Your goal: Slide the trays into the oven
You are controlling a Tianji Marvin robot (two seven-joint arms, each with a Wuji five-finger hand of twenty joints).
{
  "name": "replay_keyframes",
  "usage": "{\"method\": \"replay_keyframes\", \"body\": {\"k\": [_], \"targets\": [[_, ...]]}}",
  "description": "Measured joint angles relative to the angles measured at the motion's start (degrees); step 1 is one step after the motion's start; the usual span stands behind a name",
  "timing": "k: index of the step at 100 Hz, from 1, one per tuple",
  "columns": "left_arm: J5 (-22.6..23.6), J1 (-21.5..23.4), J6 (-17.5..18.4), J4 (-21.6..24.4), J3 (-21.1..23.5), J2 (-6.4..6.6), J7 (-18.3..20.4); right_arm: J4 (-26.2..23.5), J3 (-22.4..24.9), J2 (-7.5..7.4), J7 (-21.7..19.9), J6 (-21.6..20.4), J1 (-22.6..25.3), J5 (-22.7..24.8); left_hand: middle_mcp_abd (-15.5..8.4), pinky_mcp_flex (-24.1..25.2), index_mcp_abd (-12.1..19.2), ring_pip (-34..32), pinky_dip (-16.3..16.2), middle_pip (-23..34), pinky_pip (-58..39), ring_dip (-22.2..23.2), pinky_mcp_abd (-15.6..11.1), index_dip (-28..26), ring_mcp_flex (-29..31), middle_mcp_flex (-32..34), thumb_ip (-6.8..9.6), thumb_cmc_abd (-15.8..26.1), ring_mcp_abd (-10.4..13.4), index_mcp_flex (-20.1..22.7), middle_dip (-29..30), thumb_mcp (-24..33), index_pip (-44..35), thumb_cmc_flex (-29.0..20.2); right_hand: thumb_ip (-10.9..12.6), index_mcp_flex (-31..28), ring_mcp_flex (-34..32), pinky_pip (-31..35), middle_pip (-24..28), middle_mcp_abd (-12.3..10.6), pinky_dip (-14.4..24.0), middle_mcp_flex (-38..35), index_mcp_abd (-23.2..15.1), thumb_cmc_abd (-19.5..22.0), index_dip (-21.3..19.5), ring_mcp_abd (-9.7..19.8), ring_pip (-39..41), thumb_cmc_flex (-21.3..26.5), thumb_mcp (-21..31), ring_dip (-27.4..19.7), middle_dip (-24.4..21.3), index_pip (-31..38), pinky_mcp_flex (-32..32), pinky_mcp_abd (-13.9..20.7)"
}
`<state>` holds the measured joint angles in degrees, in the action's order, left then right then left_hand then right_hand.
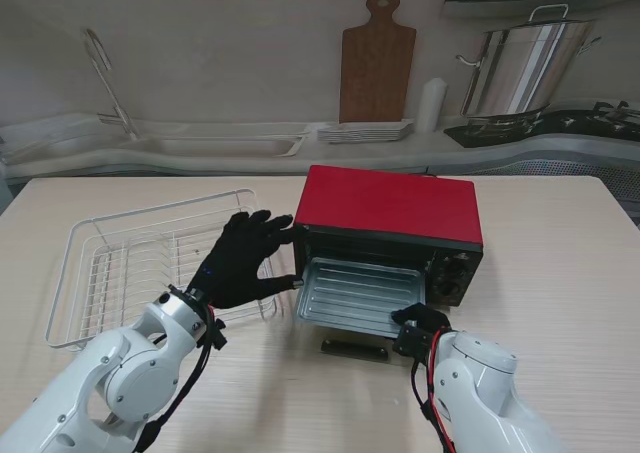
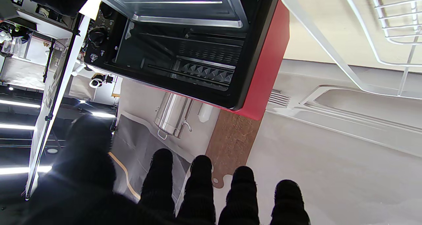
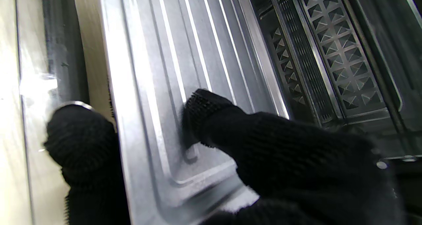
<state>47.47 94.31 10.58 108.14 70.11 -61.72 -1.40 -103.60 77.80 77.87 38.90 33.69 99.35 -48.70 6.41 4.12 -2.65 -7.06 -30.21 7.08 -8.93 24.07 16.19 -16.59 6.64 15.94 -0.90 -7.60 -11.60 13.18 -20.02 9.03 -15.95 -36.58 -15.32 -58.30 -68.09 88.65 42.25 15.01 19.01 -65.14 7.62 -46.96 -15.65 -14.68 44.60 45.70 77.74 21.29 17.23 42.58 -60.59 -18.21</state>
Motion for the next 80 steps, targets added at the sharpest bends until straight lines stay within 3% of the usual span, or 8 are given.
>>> {"method": "replay_keyframes", "body": {"k": [80], "targets": [[0.02,-0.12,0.17,-0.17,0.01,0.0,0.04,-0.12,-0.75,0.24,2.32,-0.63,-0.75,-1.52,0.0,0.0,0.0,0.0,0.04,0.0,0.0,0.0,-0.05,0.0,-0.01,-0.01,0.0,0.0,0.01,0.0,0.0,0.0,0.0,0.0,-0.05,0.03,0.0,-0.76,0.0,0.0,-0.14,0.01,0.15,0.01,0.03,-0.02,-0.67,0.0,0.0,0.0,0.0,0.0,0.03,-0.01]]}}
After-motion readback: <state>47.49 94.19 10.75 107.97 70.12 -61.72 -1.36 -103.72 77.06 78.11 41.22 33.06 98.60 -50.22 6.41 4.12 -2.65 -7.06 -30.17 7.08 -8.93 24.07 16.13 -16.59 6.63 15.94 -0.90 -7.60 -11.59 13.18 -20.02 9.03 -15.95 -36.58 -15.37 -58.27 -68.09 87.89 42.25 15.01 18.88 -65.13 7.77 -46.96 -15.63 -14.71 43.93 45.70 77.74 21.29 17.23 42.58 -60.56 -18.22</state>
